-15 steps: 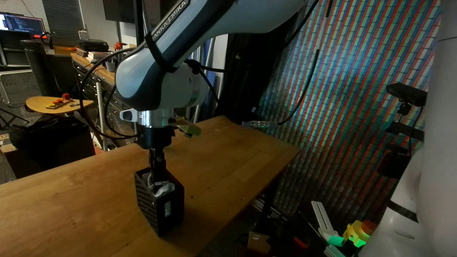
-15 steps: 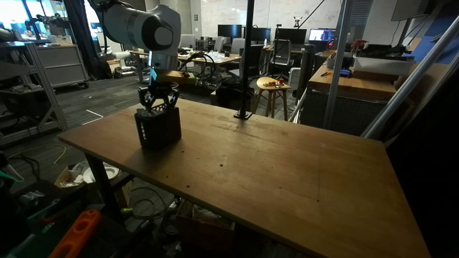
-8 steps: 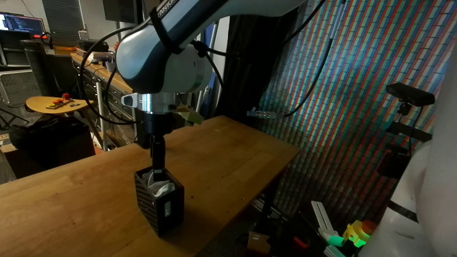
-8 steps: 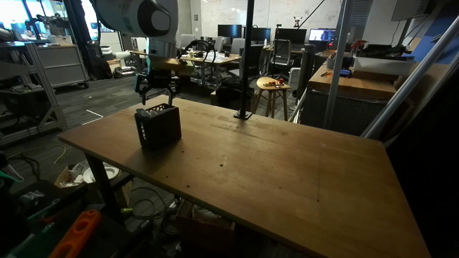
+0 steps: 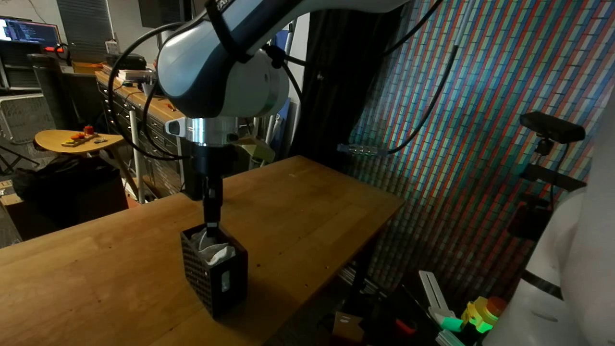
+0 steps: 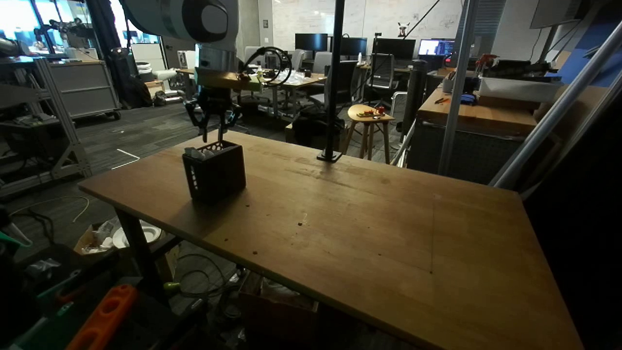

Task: Put the towel in the box

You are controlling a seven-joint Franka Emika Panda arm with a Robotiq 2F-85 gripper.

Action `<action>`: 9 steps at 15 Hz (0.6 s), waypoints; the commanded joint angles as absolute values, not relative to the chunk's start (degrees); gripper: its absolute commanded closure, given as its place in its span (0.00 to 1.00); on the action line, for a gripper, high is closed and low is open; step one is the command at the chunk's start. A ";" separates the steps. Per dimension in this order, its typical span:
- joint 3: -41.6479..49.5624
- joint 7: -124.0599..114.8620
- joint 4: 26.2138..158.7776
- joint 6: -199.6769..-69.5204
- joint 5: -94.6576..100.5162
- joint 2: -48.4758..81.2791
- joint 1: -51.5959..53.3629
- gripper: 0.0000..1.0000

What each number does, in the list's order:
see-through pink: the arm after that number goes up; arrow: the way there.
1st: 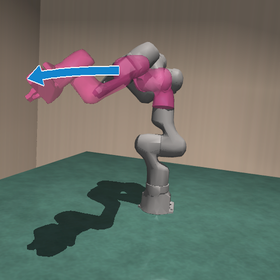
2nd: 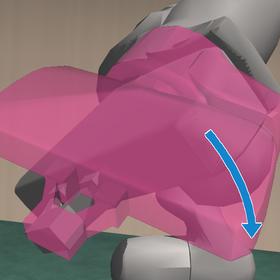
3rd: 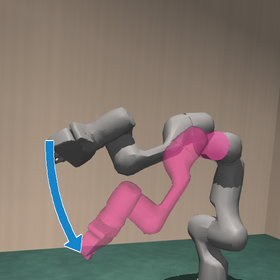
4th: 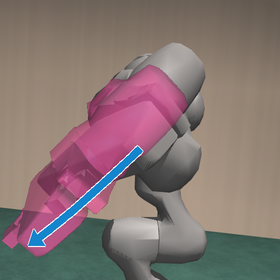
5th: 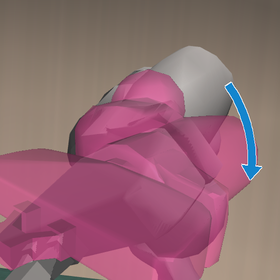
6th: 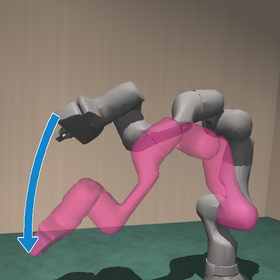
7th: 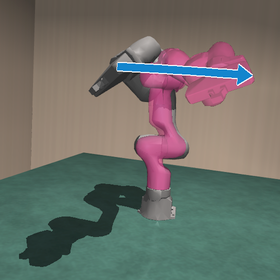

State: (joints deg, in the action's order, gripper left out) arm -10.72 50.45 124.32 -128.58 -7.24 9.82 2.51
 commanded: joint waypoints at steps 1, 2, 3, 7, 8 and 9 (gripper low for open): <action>-10.26 48.77 126.41 -128.81 -6.88 7.28 3.49 0.93; -10.26 48.58 126.88 -128.99 -7.07 7.06 3.53 0.97; -10.26 48.41 127.26 -129.07 -7.17 6.91 3.57 0.99; -10.32 47.97 128.64 -129.35 -7.54 6.42 3.75 0.96; -10.35 48.01 128.73 -129.34 -7.52 6.50 3.80 0.97; -10.35 48.02 128.79 -129.31 -7.49 6.56 3.83 0.96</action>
State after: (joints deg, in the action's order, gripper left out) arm -10.73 48.84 127.20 -128.68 -7.24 8.59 3.03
